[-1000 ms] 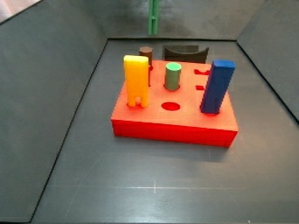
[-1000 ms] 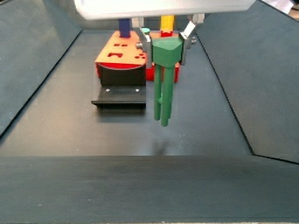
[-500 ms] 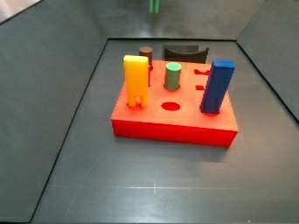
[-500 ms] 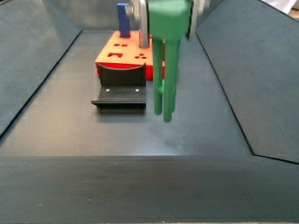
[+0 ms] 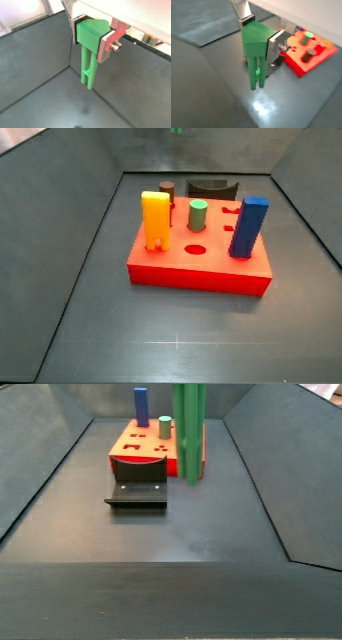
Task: Pick up the 3 prong object. Move up. Move to above the board. Insert the 3 prong object.
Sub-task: Move to above the board.
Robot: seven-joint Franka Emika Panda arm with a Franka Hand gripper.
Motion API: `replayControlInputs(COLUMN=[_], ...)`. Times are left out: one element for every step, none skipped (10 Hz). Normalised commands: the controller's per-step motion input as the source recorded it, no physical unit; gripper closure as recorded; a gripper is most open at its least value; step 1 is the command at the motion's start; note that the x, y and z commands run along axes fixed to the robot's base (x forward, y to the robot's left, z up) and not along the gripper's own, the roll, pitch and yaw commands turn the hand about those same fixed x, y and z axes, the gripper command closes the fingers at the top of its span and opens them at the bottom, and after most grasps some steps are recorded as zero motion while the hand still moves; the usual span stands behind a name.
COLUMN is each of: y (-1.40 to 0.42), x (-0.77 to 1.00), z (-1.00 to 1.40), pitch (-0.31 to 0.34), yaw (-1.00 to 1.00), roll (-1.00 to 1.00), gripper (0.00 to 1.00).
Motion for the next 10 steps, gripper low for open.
replayControlInputs(y=[-1.0,-1.0,-1.0,-1.0,-1.0,-1.0,-1.0,-1.0,-1.0,-1.0], x=[-0.11,-0.11,-0.11,-0.11,-0.11,-0.11,-0.11,-0.12,-0.12,-0.12], z=[0.11,0.11,0.11,0.11,0.11,0.11,0.11,0.11,0.11,0.11], pitch=[-0.054,-0.041,-0.018,-0.013,-0.013,-0.01,-0.007,-0.003,0.0,0.003], yaw=[-0.33,-0.15,-0.07,-0.04,-0.03,-0.01,0.0,0.0,0.0,0.0], roll=[0.19,0.11,0.09,0.07,0.04,0.03,0.01,0.0,-0.01,-0.01], gripper=[1.0,1.0,1.0,1.0,1.0,1.0,1.0,1.0,1.0,1.0])
